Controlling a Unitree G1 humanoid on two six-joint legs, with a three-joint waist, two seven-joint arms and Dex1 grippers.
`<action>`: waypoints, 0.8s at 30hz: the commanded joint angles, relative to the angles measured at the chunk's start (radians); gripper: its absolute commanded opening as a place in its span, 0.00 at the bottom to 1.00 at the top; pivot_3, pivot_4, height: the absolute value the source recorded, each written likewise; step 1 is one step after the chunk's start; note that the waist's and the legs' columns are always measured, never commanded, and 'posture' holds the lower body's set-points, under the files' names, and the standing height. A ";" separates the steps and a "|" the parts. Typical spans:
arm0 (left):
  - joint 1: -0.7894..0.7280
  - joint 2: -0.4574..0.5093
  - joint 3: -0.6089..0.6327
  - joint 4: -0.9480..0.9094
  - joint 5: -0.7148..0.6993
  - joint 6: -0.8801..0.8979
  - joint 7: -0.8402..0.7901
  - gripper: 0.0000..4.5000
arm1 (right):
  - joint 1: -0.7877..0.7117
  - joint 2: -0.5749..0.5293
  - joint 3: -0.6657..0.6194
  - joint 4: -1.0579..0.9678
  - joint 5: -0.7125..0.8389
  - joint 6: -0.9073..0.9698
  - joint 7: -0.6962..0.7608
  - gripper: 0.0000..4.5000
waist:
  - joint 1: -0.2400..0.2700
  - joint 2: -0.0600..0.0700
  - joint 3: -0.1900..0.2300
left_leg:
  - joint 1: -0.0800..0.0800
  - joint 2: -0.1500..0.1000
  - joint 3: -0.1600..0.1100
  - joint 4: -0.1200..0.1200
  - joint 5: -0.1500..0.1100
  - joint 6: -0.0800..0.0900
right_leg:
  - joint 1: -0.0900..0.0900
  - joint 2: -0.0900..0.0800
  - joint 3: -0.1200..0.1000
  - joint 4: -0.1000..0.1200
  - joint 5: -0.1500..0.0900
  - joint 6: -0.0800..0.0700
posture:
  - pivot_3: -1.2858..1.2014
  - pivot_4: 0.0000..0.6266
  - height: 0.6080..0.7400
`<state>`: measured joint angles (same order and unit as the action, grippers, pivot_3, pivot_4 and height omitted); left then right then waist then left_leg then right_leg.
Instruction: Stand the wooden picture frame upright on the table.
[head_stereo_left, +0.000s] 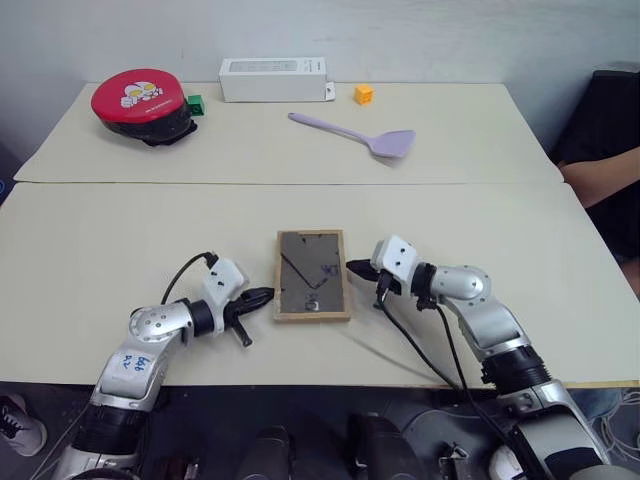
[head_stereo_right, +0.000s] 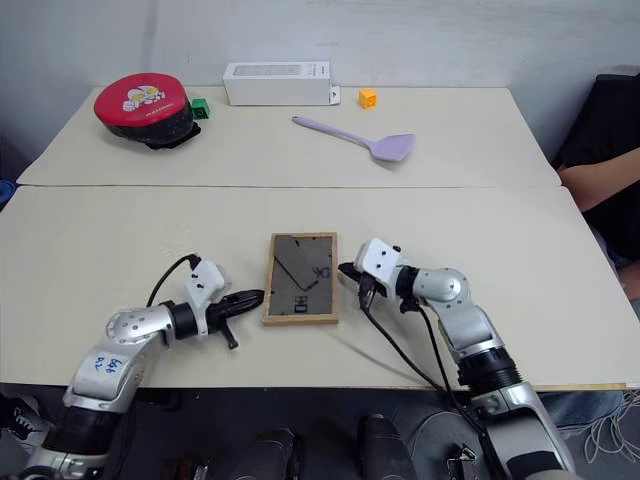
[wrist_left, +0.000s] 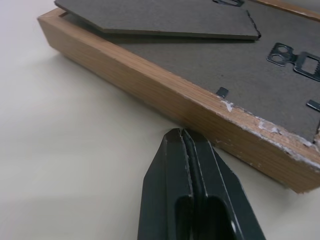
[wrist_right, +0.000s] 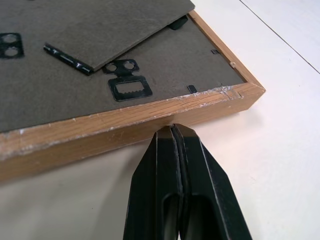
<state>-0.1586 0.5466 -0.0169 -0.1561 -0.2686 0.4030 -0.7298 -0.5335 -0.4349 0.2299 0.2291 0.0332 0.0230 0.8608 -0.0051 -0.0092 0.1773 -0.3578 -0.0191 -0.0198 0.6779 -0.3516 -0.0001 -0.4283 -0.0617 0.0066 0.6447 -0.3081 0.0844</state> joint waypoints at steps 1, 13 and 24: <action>0.021 -0.008 0.022 -0.053 -0.030 0.025 0.009 0.01 | -0.020 0.001 0.000 0.009 -0.004 -0.038 0.015 0.00 | 0.000 0.000 0.000 | 0.000 0.000 0.000 0.000 0.000 0.000 | 0.000 0.000 0.000 0.000 0.000 0.000 | 0.52 0.24 1.00; -0.188 0.148 0.346 0.064 -0.585 1.160 0.008 0.50 | 0.066 -0.133 -0.029 -0.106 0.032 -0.049 0.141 0.00 | 0.001 0.000 0.000 | -0.001 0.000 -0.002 0.002 -0.001 0.002 | 0.001 0.000 -0.001 0.000 0.000 0.000 | 0.52 0.24 1.00; -0.388 0.042 0.186 0.376 -0.828 1.211 0.308 0.83 | 0.075 -0.099 0.017 -0.150 -0.021 -0.019 0.111 0.00 | 0.003 0.000 0.000 | -0.002 -0.001 -0.004 0.004 -0.001 0.000 | 0.001 -0.001 -0.002 0.001 0.000 0.000 | 0.52 0.24 1.00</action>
<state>-0.5500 0.6003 0.2104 0.1899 -1.0575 1.6032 -0.4661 -0.4521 -0.5376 0.2469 0.1178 0.0104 0.0022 0.9774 -0.0018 -0.0092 0.1773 -0.3593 -0.0206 -0.0237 0.6820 -0.3522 -0.0006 -0.4275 -0.0626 0.0047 0.6458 -0.3079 0.0849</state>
